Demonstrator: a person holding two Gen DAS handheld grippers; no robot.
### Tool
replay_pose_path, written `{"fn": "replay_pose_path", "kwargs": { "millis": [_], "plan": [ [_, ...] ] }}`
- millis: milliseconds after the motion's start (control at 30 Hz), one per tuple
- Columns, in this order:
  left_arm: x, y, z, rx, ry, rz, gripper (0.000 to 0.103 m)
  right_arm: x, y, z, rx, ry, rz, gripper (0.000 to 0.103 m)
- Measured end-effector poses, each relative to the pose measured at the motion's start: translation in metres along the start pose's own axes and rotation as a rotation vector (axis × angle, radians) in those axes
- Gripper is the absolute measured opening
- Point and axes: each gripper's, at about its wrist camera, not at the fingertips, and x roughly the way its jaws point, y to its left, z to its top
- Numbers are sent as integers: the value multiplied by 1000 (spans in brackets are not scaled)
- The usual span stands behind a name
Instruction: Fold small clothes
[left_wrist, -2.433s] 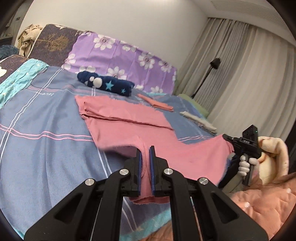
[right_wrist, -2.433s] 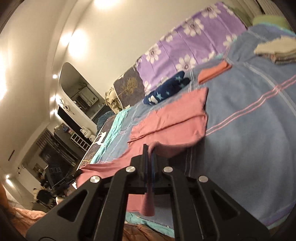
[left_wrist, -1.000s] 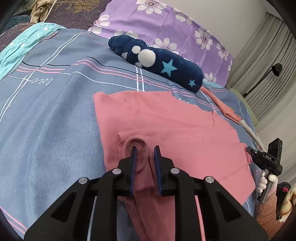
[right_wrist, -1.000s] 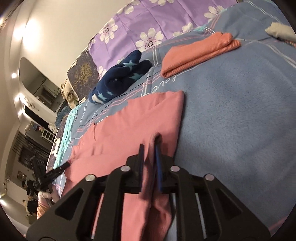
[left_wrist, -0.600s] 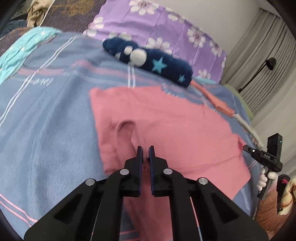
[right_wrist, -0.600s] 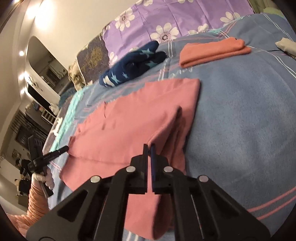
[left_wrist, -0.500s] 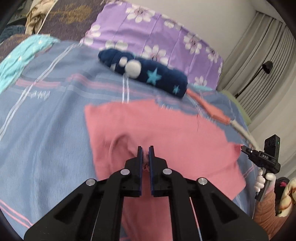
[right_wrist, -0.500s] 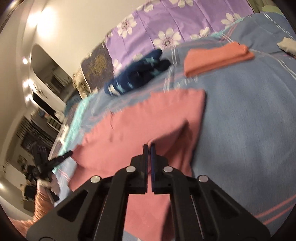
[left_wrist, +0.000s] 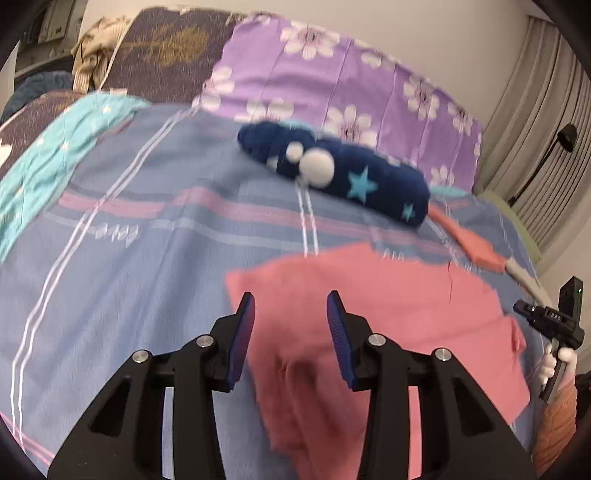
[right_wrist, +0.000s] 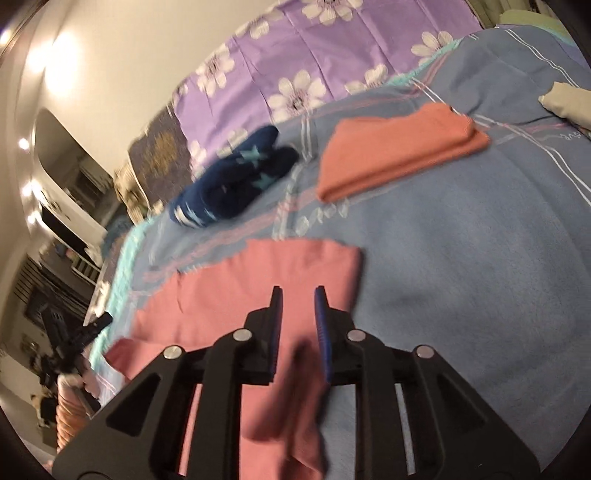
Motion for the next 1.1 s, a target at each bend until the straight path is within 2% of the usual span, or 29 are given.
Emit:
{"fn": "replay_pose_path", "kwargs": {
  "millis": [33, 100, 133, 167, 200, 233, 333, 367, 400, 433, 467, 500, 567, 667, 733, 767, 833, 933, 1033, 1100],
  "plan": [
    [-3, -2, -8, 19, 17, -5, 41, -2, 2, -4, -20, 11, 0, 19],
    [-10, -6, -23, 54, 38, -16, 41, -11, 10, -16, -69, 37, 5, 26],
    [-12, -8, -28, 66, 47, -25, 42, -14, 13, -21, -85, 45, 11, 35],
    [-15, -11, -34, 77, 59, -39, 44, -19, 17, -26, -100, 51, 17, 43],
    [-16, -15, -40, 83, 71, -49, 55, -22, 21, -31, -113, 57, 19, 46],
    [-18, -18, -44, 90, 78, -57, 58, -25, 26, -37, -130, 67, 21, 47],
    [-15, -29, -51, 121, 97, -70, 58, -21, 36, -47, -168, 100, 11, 47],
    [-11, -33, -53, 139, 109, -62, 58, -16, 39, -50, -183, 123, -6, 43],
    [-7, -35, -54, 151, 124, -47, 55, -8, 42, -54, -210, 157, -49, 33],
    [-2, -37, -54, 160, 140, -29, 29, -1, 43, -55, -227, 178, -102, 2],
    [4, -38, -52, 155, 164, -39, 11, 3, 43, -55, -224, 182, -129, 3],
    [7, -37, -48, 135, 177, -62, 1, 3, 42, -50, -196, 172, -98, 3],
    [6, -36, -32, 102, 143, -78, 1, -1, 38, -29, -120, 118, -12, 3],
    [3, -28, 6, 0, 50, -122, 1, -5, 29, 8, -9, 8, 62, 3],
    [6, -22, 25, -56, -12, -131, 7, 5, 9, 37, 129, -43, 114, 3],
    [9, -19, 34, -75, -44, -117, 11, 9, 4, 44, 157, -49, 98, 8],
    [13, -15, 42, -91, -59, -76, 41, 16, -2, 50, 164, -46, 31, 10],
    [18, -14, 35, -44, -48, -56, 52, 19, -4, 43, 109, -25, 38, 38],
    [41, -5, 28, -39, 32, -10, 53, 24, -13, 35, 84, -6, -1, 38],
    [54, 0, 26, -45, 68, 4, 53, 29, -17, 33, 95, 8, 10, 37]
  ]
}}
